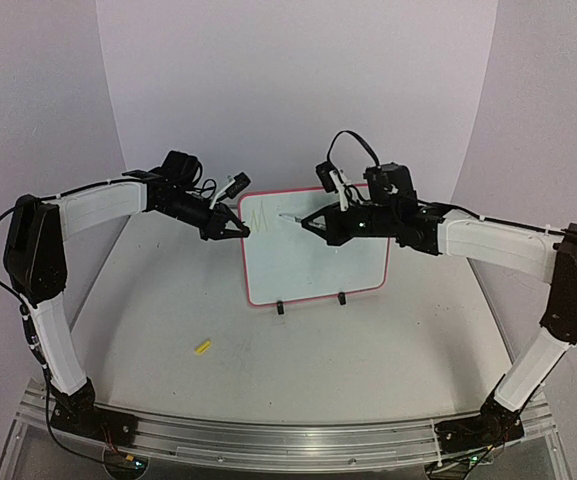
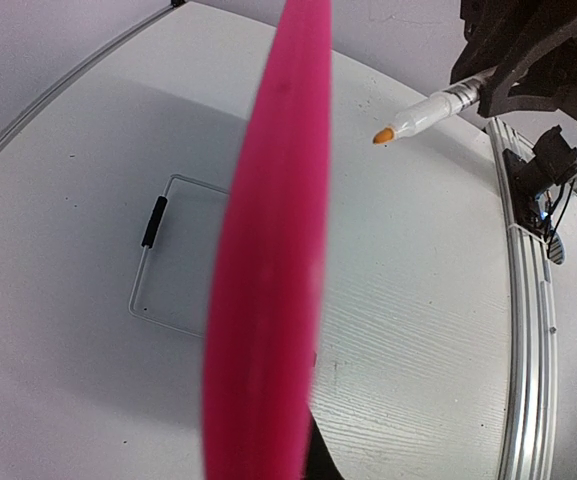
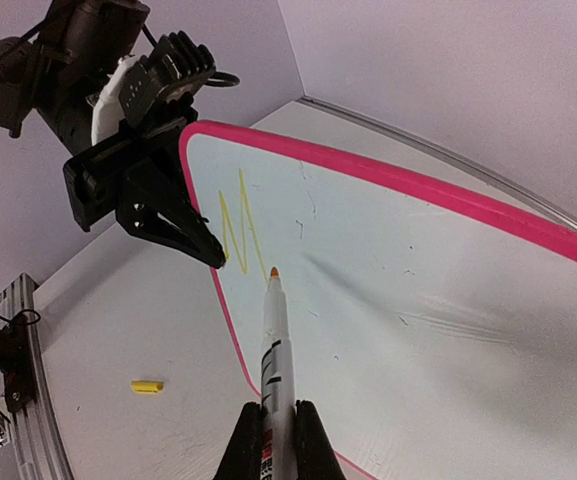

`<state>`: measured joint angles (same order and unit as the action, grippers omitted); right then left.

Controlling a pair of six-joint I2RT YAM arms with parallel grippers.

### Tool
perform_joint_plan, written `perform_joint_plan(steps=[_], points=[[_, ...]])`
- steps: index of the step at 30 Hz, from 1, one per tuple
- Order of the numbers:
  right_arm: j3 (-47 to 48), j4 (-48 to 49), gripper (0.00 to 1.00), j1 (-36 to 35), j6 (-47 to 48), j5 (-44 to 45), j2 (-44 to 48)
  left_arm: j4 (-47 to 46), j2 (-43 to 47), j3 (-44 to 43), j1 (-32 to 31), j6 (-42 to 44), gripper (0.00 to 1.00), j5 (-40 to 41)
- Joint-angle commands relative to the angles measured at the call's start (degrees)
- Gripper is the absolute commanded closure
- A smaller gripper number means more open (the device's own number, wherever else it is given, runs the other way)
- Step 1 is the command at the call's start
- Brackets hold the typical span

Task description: Write a sentence on the whiteboard

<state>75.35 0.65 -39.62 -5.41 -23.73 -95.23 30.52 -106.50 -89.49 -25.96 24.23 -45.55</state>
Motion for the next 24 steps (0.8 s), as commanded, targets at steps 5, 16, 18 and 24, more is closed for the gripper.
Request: perform_joint_plan(steps=[5,16,18,24], points=[[4.0,0.8,1.0,-0.1,1.3,-1.3,-3.0,2.1,0.0,-0.3,-0.2,3.1,1.0,7.1],[6.0,0.8,1.0,-0.1,0.7,2.3,-5.1,2.0,0.0,-0.3,-0.3,3.1,1.0,7.2],[6.3,0.7,1.0,0.0,0.6,2.7,-5.3,2.1,-0.1,-0.4,-0.2,3.2,1.0,7.1],[7.8,0.4,1.0,0.0,0.5,1.7,-6.7,2.1,0.0,-0.4,-0.2,3.1,1.0,7.2]])
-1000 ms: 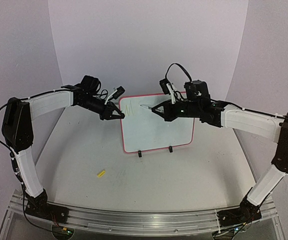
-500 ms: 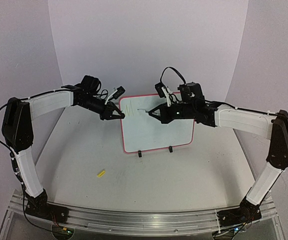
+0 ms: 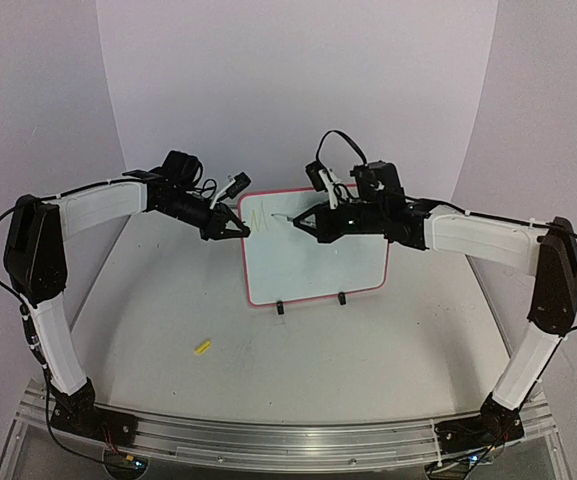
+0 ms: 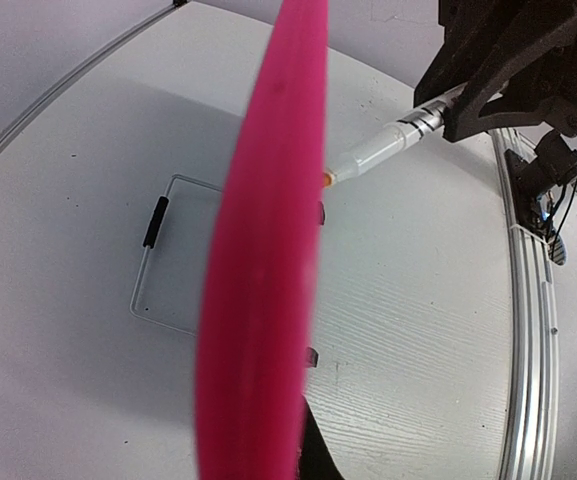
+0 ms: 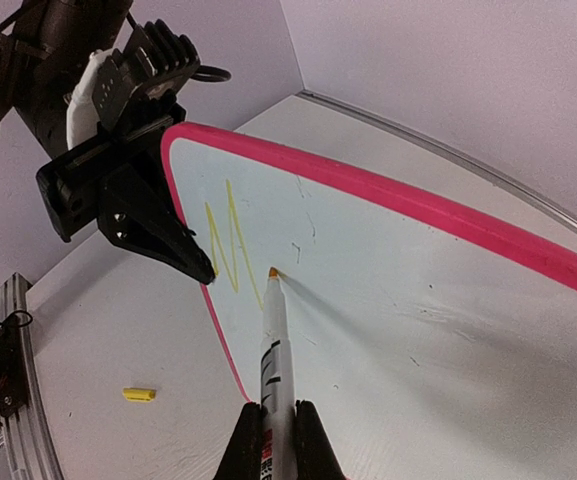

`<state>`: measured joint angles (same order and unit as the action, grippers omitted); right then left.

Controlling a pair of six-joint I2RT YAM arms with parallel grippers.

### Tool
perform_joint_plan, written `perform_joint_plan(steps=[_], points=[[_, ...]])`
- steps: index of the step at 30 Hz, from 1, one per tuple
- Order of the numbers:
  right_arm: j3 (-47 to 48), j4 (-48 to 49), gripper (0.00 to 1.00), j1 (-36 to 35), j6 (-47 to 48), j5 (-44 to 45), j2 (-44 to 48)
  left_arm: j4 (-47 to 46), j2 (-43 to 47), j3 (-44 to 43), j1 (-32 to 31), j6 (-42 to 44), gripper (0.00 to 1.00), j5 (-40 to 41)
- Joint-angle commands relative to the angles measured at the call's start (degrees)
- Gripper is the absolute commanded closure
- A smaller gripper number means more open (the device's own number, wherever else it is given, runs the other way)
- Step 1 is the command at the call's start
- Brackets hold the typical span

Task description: Write a sentence on the whiteboard

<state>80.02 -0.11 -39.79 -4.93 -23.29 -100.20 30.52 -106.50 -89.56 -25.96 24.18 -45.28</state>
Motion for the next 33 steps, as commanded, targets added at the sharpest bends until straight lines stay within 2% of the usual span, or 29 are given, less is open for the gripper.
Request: perform_joint_plan(steps=[1,17,33], points=[[3.2,1.0,1.0,0.1,0.0,1.1,-2.0,2.1,0.1,-0.3,-0.2,3.1,1.0,7.0],[-1.5,0.2,1.0,0.1,0.5,3.4,-0.9,2.1,0.1,-0.3,-0.2,3.3,1.0,7.2],[-0.7,0.2,1.0,0.1,1.5,6.7,2.9,2.2,0.4,-0.3,-0.3,3.2,1.0,7.3]])
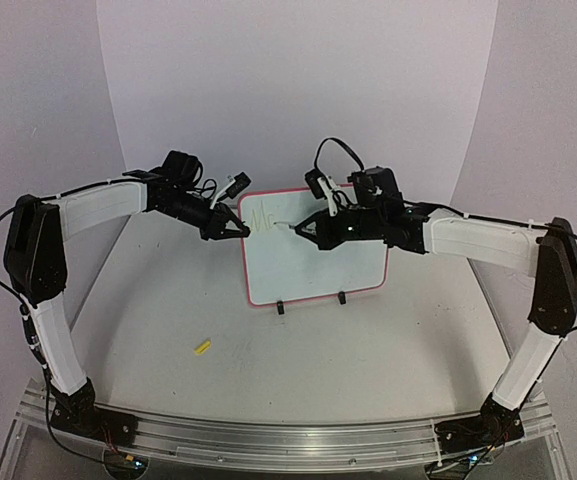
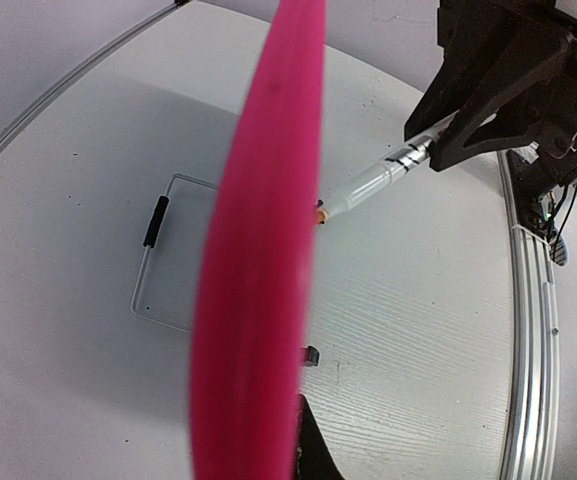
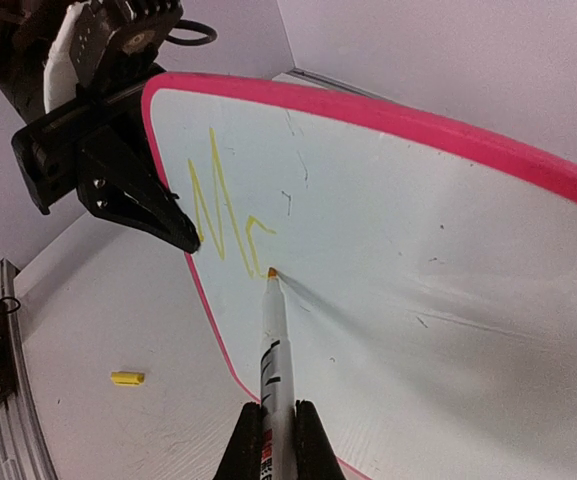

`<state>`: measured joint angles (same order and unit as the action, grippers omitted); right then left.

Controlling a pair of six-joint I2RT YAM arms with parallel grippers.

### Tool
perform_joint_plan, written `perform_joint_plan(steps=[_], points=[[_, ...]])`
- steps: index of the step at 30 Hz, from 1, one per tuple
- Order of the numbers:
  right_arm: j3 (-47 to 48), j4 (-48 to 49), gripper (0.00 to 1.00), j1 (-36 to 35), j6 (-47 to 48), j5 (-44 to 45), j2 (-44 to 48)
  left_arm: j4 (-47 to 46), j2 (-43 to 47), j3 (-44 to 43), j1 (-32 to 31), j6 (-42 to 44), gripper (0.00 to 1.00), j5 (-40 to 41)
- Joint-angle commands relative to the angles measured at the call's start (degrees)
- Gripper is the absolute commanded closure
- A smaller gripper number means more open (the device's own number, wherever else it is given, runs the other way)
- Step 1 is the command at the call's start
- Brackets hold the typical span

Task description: Write a sentence on the whiteboard

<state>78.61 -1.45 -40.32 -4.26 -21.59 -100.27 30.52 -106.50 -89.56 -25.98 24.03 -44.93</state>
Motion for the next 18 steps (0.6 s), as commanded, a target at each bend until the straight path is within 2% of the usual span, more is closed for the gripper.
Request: perform_joint_plan(steps=[1,18], points=[[0.8,1.5,1.0,0.7,0.9,5.1,3.0,2.2,0.4,-0.3,-0.3,3.4,1.0,6.9],[4.1,0.2,1.0,0.6,1.0,2.8,1.2,2.2,0.2,-0.2,-0.4,3.4,1.0,7.0]])
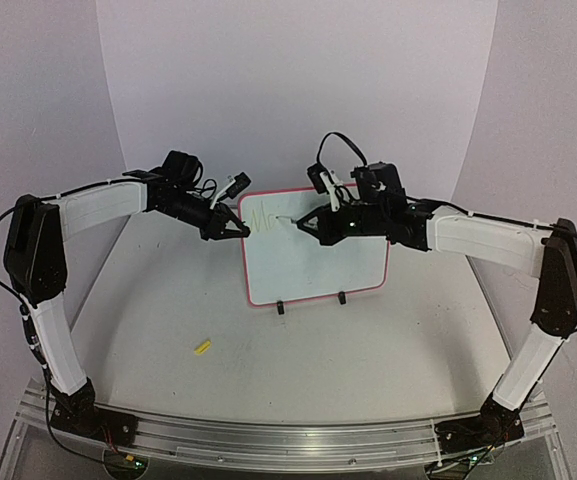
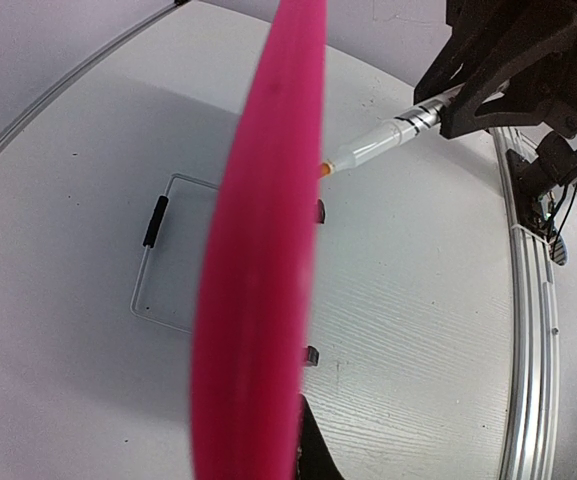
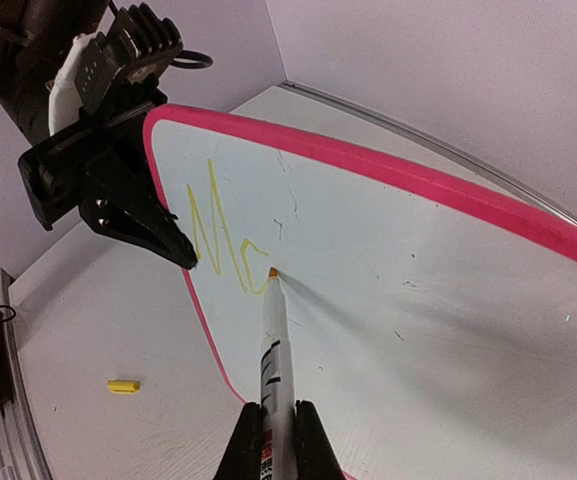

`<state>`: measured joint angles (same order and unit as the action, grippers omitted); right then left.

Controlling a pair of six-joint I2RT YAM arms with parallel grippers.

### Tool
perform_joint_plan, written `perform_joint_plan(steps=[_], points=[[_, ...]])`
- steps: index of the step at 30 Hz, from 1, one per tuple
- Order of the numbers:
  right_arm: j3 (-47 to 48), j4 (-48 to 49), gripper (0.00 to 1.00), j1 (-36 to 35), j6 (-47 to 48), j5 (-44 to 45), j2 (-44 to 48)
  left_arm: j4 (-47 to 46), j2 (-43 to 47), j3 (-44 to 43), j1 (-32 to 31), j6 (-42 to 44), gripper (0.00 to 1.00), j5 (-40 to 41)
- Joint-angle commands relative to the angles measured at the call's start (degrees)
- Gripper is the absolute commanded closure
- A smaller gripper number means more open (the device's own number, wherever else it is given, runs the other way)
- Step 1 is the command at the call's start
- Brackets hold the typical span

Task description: Write a sentence on the whiteboard

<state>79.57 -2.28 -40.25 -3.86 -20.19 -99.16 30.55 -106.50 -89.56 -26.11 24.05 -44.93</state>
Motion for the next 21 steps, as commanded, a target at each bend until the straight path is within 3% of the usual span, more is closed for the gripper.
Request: perform_joint_plan(steps=[1,11,21], points=[[3.3,1.0,1.0,0.6,0.6,1.2,-0.1,2.1,0.2,-0.3,-0.3,3.4,1.0,7.0],[3.2,1.0,1.0,0.6,0.3,-0.6,-1.4,2.2,0.1,-0.3,-0.3,3.5,1.0,7.1],[-1.9,1.8,1.0,0.6,-0.2,-3.0,6.2,2.1,0.0,-0.3,-0.3,3.6,1.0,7.2]])
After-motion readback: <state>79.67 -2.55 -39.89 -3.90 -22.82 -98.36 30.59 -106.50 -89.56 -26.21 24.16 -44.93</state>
